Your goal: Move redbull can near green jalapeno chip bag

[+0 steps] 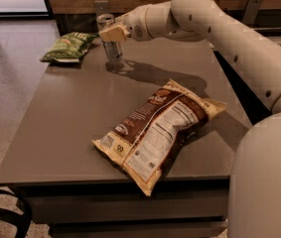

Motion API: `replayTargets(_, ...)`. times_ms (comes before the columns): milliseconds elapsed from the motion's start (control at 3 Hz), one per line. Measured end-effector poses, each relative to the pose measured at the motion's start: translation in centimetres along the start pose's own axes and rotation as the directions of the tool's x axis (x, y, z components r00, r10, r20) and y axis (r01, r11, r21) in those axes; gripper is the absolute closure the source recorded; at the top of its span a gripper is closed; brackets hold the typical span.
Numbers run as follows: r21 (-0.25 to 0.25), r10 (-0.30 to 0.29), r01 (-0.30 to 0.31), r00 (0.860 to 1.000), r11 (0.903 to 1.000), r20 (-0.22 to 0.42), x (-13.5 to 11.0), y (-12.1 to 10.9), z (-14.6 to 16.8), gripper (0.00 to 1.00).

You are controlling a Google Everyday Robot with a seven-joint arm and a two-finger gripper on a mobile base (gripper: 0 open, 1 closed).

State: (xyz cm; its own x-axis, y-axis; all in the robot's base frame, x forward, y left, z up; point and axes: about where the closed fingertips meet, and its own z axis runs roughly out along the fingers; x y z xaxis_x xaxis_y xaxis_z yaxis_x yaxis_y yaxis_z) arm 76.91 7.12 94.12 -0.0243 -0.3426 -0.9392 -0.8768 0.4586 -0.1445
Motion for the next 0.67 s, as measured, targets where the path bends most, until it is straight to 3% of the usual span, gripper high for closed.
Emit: replayTargets(667,-0.046,0.004,-0.004,1.0,0.9989,-0.017,-1.3,0.5,4.4,1.0)
